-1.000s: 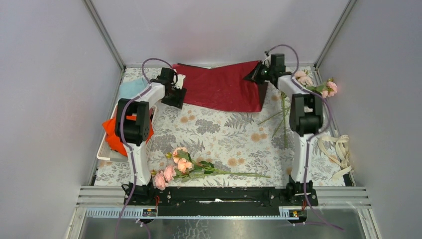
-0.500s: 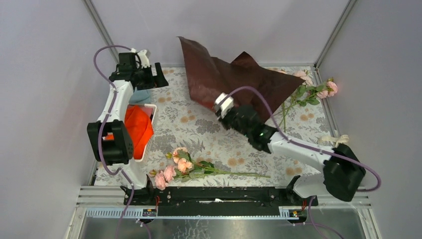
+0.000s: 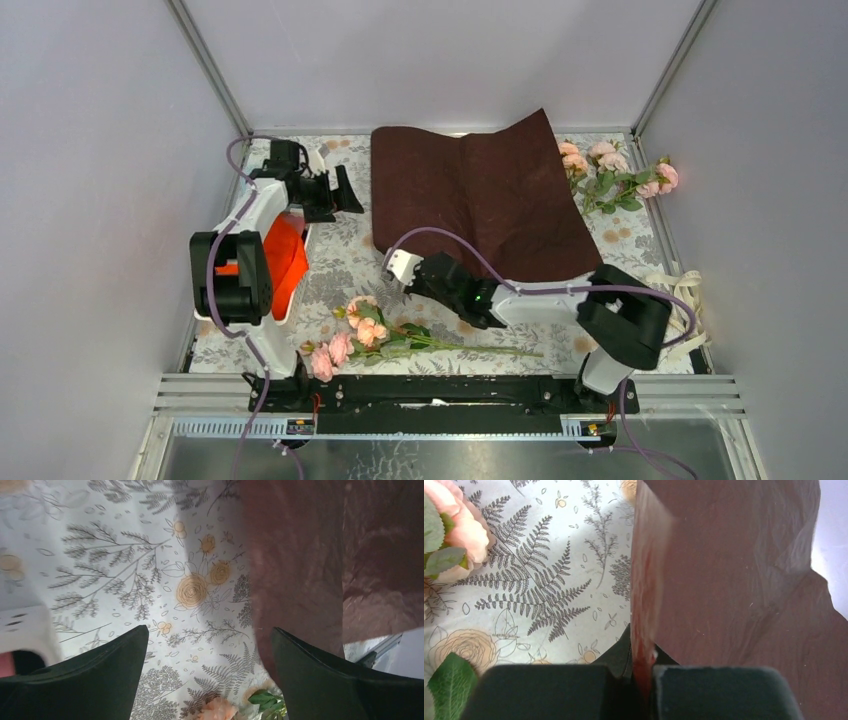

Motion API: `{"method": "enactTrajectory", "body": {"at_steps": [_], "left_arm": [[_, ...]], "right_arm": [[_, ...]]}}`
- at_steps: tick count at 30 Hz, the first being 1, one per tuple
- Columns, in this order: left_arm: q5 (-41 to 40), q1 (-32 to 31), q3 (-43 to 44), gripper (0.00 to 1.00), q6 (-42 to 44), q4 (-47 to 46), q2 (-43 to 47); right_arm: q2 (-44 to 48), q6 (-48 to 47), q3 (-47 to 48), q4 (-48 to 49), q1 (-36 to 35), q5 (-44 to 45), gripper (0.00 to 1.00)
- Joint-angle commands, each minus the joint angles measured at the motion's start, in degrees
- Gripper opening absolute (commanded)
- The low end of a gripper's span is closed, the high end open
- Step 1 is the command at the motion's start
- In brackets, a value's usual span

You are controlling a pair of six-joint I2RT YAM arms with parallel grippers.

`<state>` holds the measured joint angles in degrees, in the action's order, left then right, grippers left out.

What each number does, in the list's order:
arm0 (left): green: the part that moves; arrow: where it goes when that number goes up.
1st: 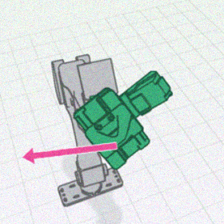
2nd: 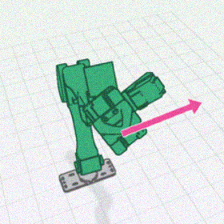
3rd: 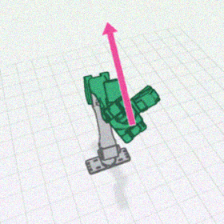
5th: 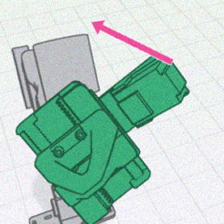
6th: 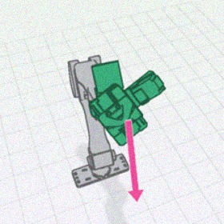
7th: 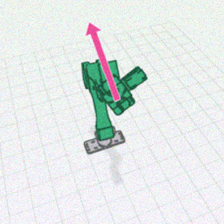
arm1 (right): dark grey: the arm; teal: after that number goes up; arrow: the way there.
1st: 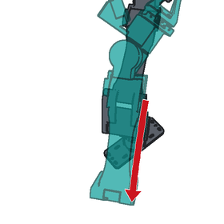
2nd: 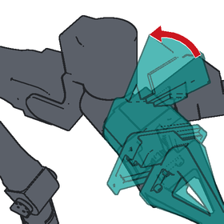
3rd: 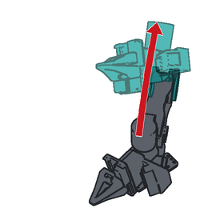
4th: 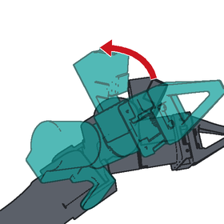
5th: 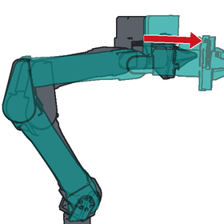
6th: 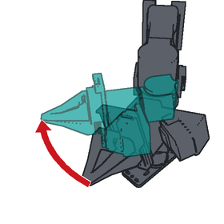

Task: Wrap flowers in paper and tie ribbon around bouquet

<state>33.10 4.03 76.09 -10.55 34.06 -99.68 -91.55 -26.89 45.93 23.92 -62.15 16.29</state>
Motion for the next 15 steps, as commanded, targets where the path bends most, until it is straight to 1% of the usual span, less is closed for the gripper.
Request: {"method": "enactTrajectory", "body": {"at_steps": [1, 4, 7, 12, 15], "left_arm": [[2.1, -2.5, -1.6, 0.99, -1.1, -2.7, -3.8], [4.2, -3.8, -2.1, 0.99, -1.4, -3.3, -6.1], [6.4, -5.0, -2.3, 0.99, -1.8, -4.1, -8.5], [4.6, -5.3, -2.6, 0.99, -1.4, -4.3, -11.4], [4.7, -5.3, -2.9, 0.99, -1.7, -4.3, -12.2]], "right_arm": [[-6.4, -3.2, 5.3, 4.6, -0.6, -1.9, 0.00], [-8.4, -5.9, 6.7, 4.5, -1.1, -3.2, 0.00], [-8.5, -7.2, 6.3, 4.2, -1.2, -5.3, 0.00], [-7.9, -9.8, 4.1, 5.4, -1.4, -8.8, 0.00], [-7.7, -10.7, 2.9, 7.5, -1.4, -9.4, 0.00]]}}
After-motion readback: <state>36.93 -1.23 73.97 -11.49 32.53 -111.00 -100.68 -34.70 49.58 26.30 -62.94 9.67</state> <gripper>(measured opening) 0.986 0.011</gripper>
